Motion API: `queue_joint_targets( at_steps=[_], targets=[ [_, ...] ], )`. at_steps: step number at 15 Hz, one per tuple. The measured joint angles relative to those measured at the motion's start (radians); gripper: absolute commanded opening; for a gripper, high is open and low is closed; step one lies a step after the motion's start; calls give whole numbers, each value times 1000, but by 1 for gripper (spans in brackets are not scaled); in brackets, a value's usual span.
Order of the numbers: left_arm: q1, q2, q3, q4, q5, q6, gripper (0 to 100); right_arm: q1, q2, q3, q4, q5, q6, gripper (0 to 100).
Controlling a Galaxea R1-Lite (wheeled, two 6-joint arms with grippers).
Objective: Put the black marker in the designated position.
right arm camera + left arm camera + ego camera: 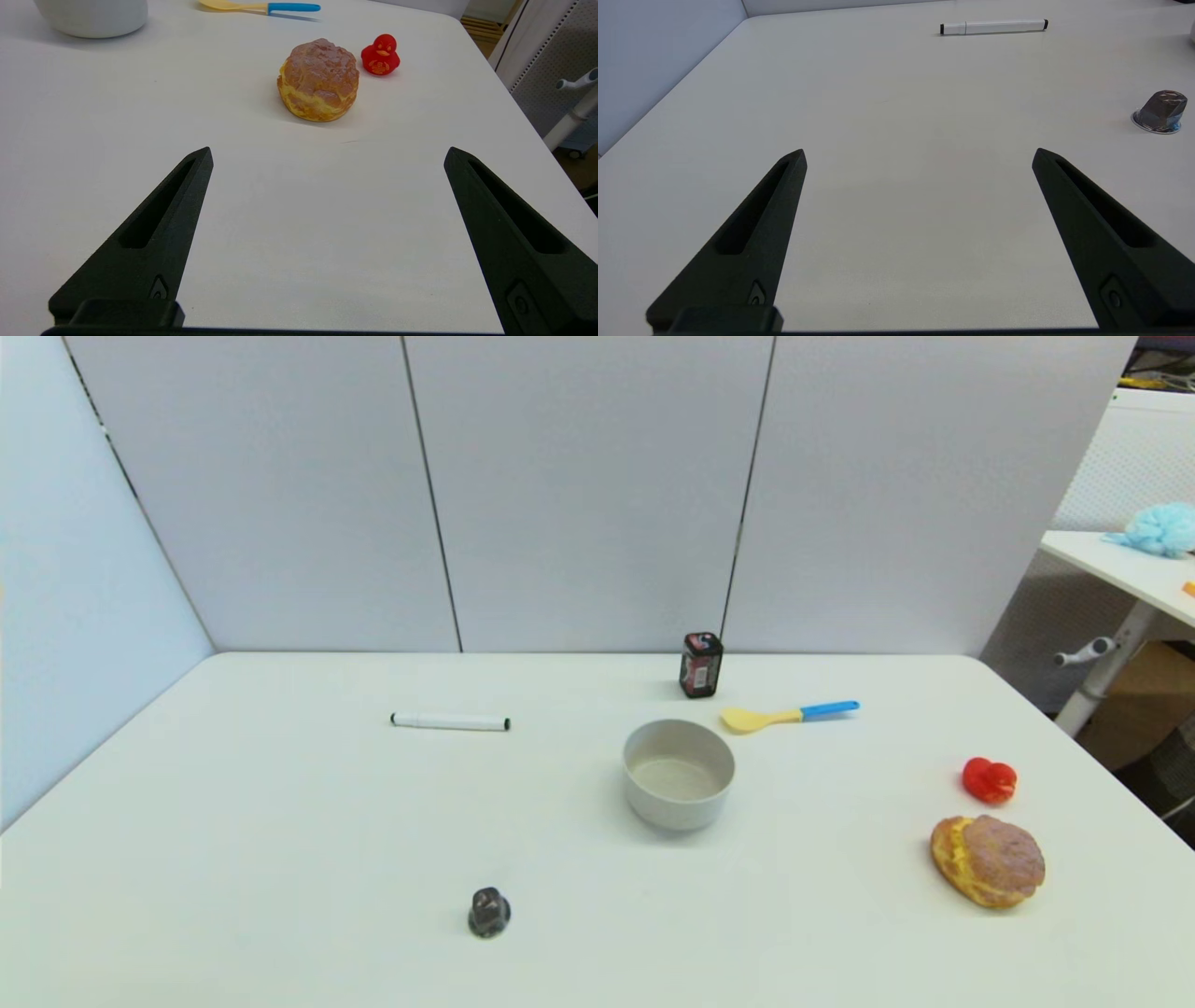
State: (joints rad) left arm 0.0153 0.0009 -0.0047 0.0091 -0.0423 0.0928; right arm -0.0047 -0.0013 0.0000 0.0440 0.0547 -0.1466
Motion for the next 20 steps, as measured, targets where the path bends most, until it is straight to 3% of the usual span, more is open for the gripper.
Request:
queue_joint_targets(
  at_steps=[20],
  targets=[
    [0,8,-26,9,-1,7,100,0,0,0,1,0,0,100]
  ],
)
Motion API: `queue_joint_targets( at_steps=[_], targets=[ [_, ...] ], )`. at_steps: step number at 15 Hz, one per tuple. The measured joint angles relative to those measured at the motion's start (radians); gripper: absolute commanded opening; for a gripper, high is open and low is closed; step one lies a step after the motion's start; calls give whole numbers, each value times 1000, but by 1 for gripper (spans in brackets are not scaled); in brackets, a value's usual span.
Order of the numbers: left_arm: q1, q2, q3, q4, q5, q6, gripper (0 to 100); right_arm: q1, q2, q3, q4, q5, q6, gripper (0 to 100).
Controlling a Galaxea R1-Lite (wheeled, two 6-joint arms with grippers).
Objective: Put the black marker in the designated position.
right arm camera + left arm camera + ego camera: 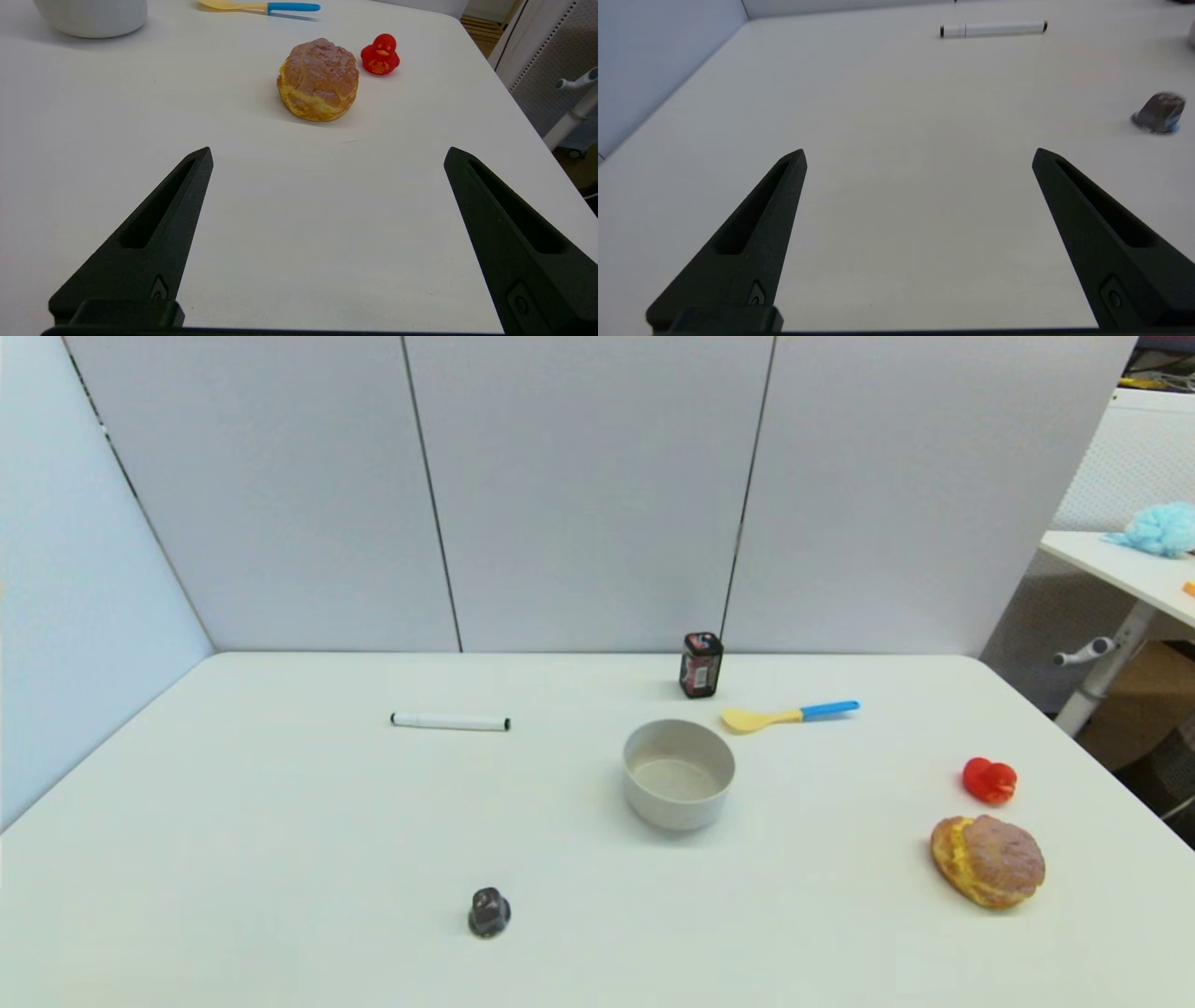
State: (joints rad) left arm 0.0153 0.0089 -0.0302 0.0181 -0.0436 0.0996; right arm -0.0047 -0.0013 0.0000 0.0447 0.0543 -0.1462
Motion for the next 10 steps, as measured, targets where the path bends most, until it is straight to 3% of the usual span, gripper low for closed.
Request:
queue_joint_targets(
  at_steps=[4,10],
  targets=[
    [11,207,-235,91,-2,76,100,0,0,0,0,0,0,100],
    [23,843,-740,241,-45,237,100,0,0,0,0,0,0,100]
  ],
)
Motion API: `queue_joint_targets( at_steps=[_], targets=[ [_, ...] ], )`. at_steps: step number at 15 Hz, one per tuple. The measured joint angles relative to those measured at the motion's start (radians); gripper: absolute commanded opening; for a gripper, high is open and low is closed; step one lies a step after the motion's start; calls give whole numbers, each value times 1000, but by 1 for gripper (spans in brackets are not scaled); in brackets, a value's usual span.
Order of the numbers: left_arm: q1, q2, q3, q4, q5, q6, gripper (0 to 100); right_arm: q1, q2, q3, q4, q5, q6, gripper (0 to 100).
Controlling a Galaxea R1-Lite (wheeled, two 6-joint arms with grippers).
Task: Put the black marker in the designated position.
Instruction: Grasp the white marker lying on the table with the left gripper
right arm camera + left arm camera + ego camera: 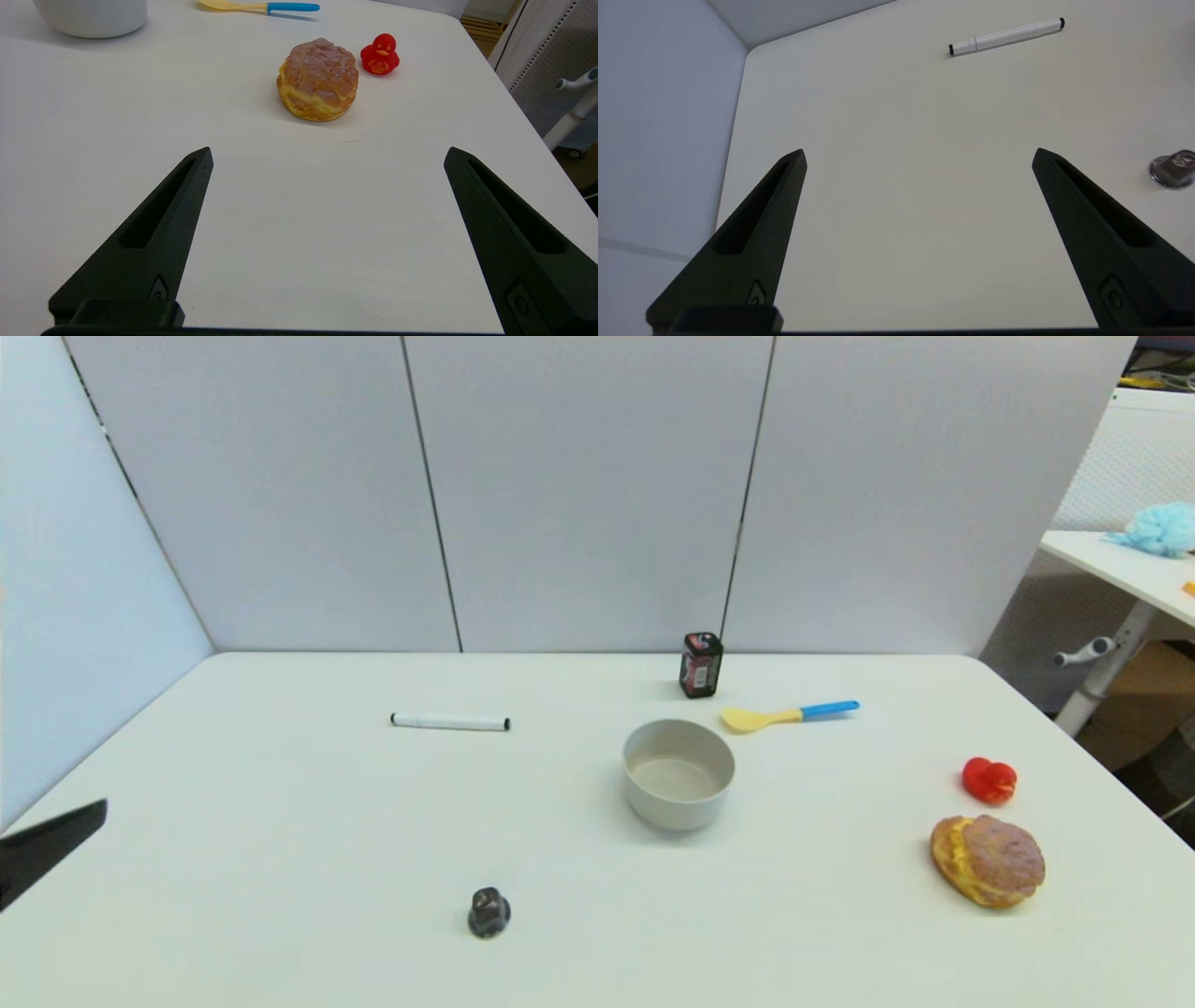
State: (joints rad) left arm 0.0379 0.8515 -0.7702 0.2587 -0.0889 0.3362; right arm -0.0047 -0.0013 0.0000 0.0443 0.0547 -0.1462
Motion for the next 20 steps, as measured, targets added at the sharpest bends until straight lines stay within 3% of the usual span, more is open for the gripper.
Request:
queue_joint_targets(
  at_steps=[6,13,15,20],
  targets=[
    [-59,642,-414,34,-204,151,100,0,0,0,0,0,0,100],
    [-110,1109,-734,31,-614,302,100,0,0,0,0,0,0,100],
    [-110,1197,-789,5,-668,354,100,0,0,0,0,0,0,100],
    [-109,1330,-849,-30,-696,431,100,0,0,0,0,0,0,100]
  ],
)
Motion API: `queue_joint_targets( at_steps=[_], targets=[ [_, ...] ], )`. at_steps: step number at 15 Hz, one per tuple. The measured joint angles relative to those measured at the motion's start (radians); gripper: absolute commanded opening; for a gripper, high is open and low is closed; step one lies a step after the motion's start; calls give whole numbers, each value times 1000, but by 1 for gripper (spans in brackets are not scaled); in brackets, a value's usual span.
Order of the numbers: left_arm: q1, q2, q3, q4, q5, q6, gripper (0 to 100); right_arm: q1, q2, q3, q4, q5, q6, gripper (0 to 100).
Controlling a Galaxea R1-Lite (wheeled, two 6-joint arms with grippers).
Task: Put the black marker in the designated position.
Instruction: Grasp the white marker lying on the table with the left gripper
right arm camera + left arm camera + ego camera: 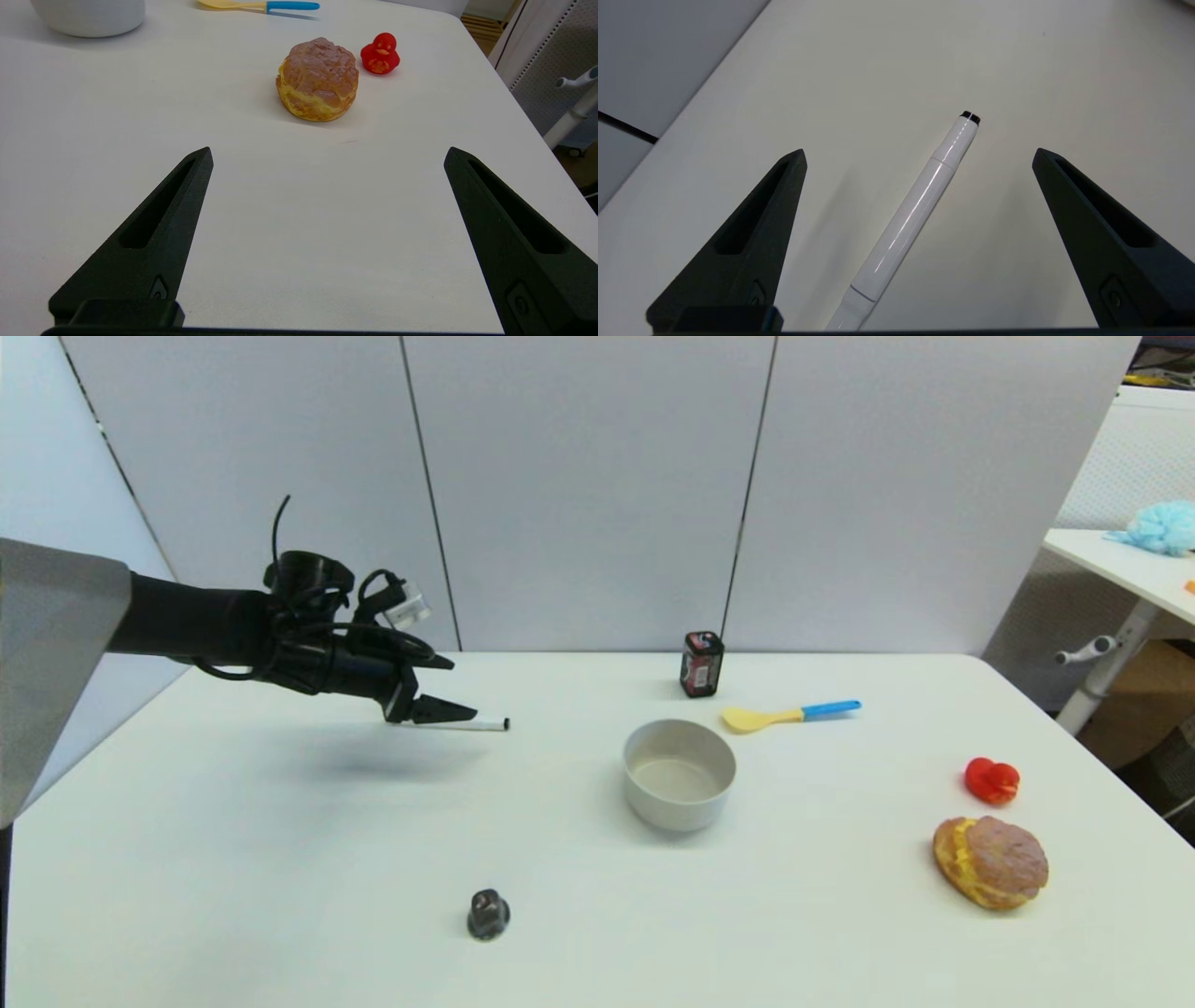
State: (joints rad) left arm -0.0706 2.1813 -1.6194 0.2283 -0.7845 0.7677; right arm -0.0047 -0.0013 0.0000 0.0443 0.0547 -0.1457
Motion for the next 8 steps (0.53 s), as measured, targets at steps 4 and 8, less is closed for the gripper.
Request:
queue_joint_targets(
  at_steps=[4,8],
  targets=[
    [-1,51,-4,0,-6,0,100,0,0,0,0,0,0,100],
    [0,81,-4,-4,-16,27,100,0,0,0,0,0,0,100]
  ],
)
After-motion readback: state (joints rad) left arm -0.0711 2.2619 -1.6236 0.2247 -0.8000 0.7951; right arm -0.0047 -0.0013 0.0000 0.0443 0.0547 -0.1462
